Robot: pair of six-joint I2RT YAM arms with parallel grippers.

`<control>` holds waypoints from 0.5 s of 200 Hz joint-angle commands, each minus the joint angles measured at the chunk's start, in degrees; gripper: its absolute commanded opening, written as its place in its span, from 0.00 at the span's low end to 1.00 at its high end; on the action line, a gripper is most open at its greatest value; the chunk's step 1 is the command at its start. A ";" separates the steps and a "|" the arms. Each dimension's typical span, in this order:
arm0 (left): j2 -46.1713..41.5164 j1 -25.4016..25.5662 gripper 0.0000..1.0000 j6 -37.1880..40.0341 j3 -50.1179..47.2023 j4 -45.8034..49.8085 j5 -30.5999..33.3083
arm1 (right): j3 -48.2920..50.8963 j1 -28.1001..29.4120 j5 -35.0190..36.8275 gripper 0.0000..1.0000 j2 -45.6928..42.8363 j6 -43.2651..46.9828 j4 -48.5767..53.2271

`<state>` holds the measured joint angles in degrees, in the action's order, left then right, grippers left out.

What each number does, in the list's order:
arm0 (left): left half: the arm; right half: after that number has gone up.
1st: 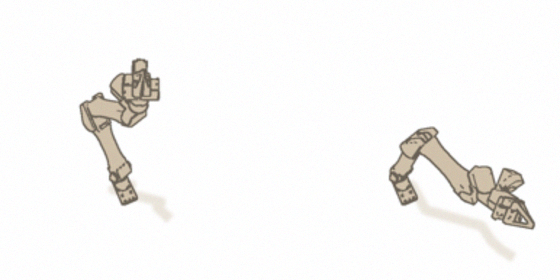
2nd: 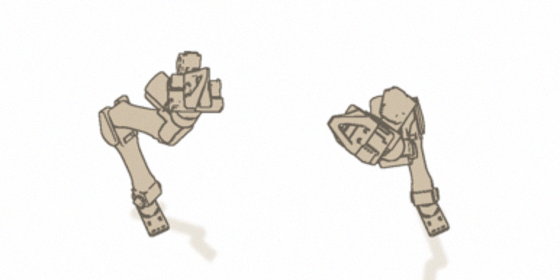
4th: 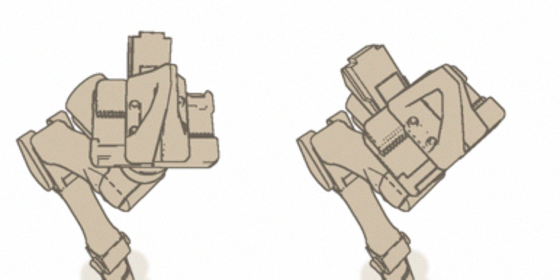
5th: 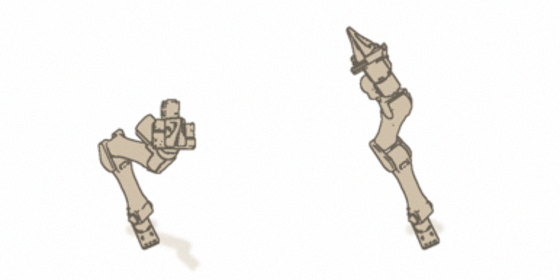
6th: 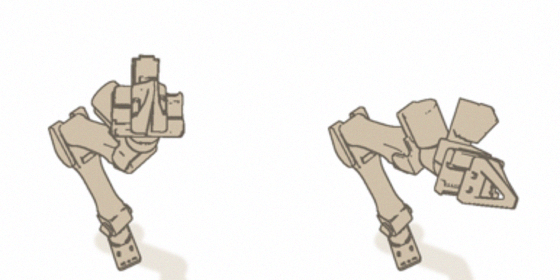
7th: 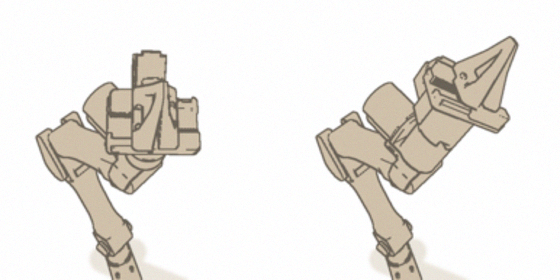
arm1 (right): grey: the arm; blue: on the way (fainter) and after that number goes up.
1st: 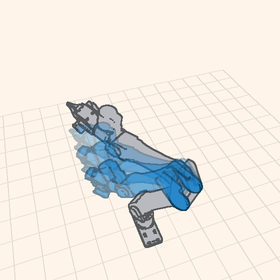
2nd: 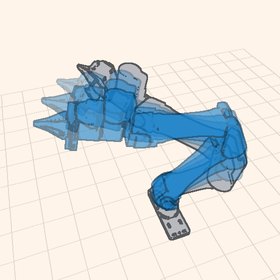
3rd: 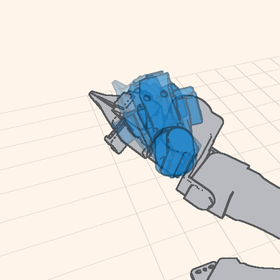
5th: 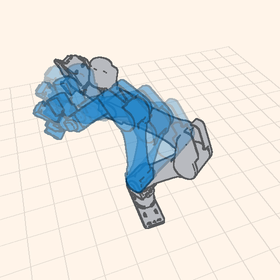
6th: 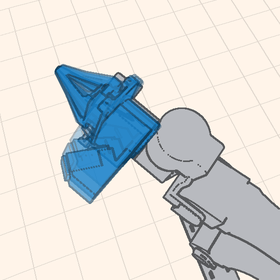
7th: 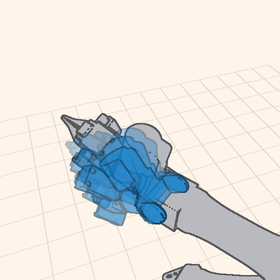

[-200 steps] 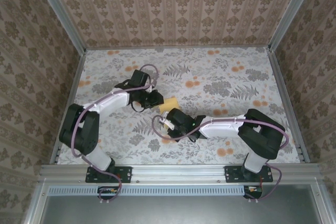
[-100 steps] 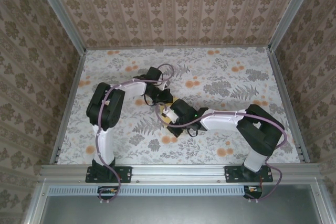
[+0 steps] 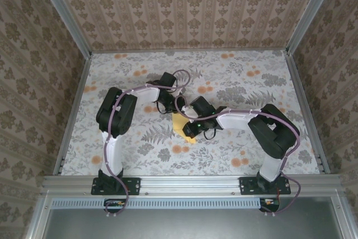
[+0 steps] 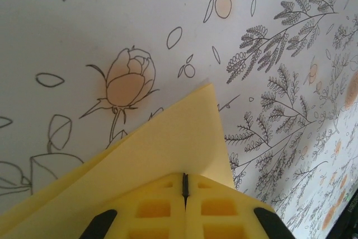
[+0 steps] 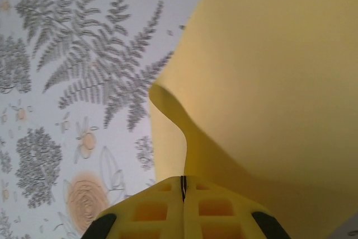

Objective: Fold a paper plane with a square sheet of paper (fold left side to right side)
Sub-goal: Third fold the triangle at the center of the table.

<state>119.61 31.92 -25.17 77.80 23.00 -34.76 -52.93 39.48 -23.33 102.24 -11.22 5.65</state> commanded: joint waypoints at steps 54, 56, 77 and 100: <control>2.11 0.86 0.04 1.92 1.04 2.57 1.32 | -1.50 -2.81 1.00 0.00 1.65 -4.51 1.27; 2.11 0.86 0.04 1.89 1.17 2.57 1.31 | -1.49 -2.83 1.07 0.00 1.65 -4.51 1.16; 2.29 0.95 0.04 1.96 1.29 2.60 1.40 | -1.58 -3.20 1.51 0.00 1.30 -4.46 1.29; 2.47 1.04 0.04 1.96 1.30 2.81 1.97 | -1.17 -3.58 1.29 0.00 0.34 -4.31 1.04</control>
<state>119.96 32.27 -24.77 78.48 23.42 -34.70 -53.32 36.47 -22.85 103.24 -15.03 6.09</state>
